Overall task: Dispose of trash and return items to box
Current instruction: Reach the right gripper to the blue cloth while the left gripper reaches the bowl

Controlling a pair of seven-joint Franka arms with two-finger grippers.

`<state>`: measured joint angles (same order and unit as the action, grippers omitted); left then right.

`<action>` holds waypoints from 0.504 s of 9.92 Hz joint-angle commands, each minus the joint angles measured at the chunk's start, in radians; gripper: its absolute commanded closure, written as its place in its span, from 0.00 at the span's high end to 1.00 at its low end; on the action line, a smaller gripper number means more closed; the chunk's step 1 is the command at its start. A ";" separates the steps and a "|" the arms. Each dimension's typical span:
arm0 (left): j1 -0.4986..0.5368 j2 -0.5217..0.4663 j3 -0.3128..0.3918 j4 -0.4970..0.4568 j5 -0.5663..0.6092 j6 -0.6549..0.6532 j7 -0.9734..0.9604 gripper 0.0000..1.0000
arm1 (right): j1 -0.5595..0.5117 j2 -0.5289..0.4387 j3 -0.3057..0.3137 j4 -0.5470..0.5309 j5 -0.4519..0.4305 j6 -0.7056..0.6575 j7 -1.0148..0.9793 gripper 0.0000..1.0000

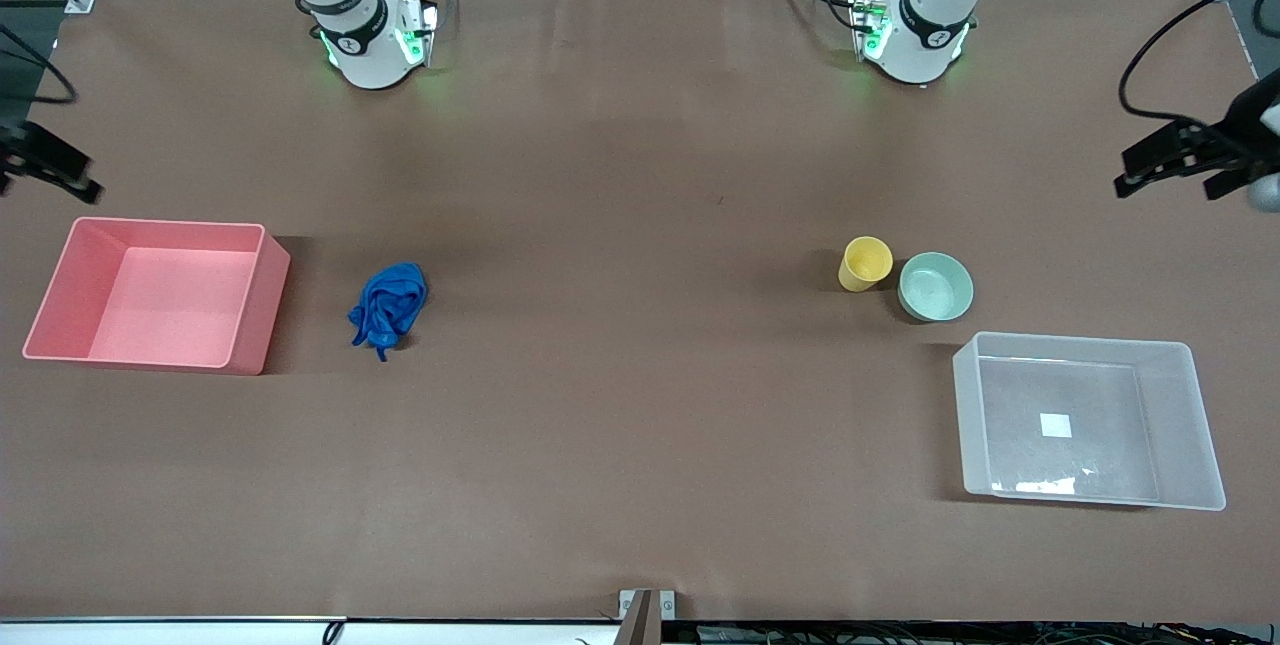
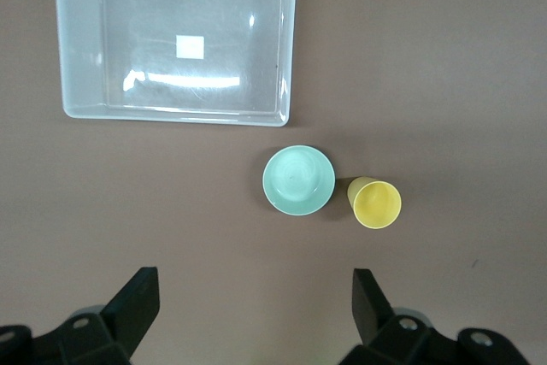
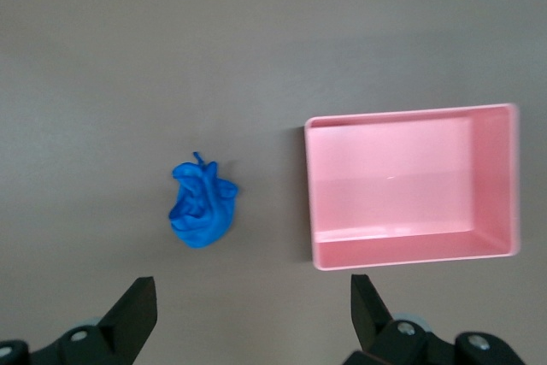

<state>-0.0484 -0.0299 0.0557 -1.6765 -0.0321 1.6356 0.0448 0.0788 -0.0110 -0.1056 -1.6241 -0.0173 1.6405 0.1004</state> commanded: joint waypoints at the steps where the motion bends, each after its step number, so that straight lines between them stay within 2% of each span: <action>1: 0.002 -0.112 -0.013 -0.330 0.001 0.233 0.001 0.99 | 0.084 0.081 -0.005 -0.130 -0.010 0.147 0.106 1.00; 2: 0.002 -0.133 -0.019 -0.462 0.001 0.360 0.001 0.99 | 0.100 0.113 -0.005 -0.210 -0.010 0.259 0.110 1.00; 4: 0.004 -0.127 -0.027 -0.651 0.003 0.593 0.001 0.99 | 0.131 0.172 -0.005 -0.366 -0.010 0.458 0.111 1.00; 5: 0.004 -0.098 -0.027 -0.713 0.003 0.703 0.001 0.99 | 0.134 0.219 -0.005 -0.435 -0.010 0.601 0.111 1.00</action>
<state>-0.0508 -0.1262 0.0375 -2.2628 -0.0324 2.2154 0.0447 0.2013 0.1941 -0.1020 -1.9647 -0.0187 2.1180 0.1936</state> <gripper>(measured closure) 0.009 0.000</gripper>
